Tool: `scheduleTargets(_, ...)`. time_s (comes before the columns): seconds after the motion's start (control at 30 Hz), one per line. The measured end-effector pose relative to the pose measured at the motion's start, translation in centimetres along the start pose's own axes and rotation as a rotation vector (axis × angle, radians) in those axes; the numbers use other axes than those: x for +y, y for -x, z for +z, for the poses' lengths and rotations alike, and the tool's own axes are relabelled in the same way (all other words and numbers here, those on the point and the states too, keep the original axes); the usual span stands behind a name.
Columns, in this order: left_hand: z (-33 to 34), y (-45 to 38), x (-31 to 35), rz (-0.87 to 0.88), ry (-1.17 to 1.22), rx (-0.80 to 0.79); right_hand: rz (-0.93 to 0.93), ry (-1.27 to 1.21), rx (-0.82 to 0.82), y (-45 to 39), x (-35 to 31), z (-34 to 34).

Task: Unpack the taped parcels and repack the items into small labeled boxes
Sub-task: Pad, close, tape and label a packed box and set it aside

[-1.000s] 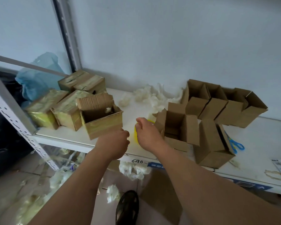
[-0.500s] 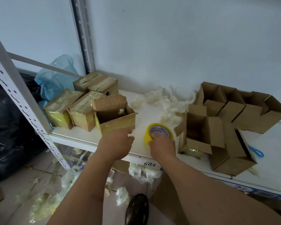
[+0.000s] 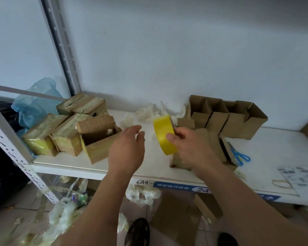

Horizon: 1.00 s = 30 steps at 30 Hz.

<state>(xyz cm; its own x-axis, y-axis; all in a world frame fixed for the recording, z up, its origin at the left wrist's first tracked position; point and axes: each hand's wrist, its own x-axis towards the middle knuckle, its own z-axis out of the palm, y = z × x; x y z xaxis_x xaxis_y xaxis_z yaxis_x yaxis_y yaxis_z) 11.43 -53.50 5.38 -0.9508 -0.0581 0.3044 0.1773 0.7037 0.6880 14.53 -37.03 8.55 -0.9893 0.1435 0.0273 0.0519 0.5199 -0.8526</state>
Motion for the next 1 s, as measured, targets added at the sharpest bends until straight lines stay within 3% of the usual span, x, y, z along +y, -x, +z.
scheduleTargets(0.17, 3.9, 1.7, 5.5, 0.195, 0.075, -0.113, 0.024, -0.064, 0.045, 2.3, 3.3, -6.6)
scheduleTargets(0.43, 11.1, 4.2, 12.9, 0.155, 0.287, -0.452, 0.153, -0.524, 0.264, 2.2, 10.2, -13.7)
scheduleTargets(0.7, 16.7, 3.0, 14.2, 0.258, 0.074, -0.651, 0.176, -0.664, 0.344, 1.4, 15.0, -17.0)
scheduleTargets(0.83, 18.4, 1.8, 12.6, 0.195, -0.164, -0.679, 0.186, -0.840, 0.335, 0.6, 16.7, -17.3)
scheduleTargets(1.0, 19.6, 0.4, 11.4, 0.278, -0.176, -0.539, 0.246, -0.966, 0.288, -0.3, 17.0, -17.4)
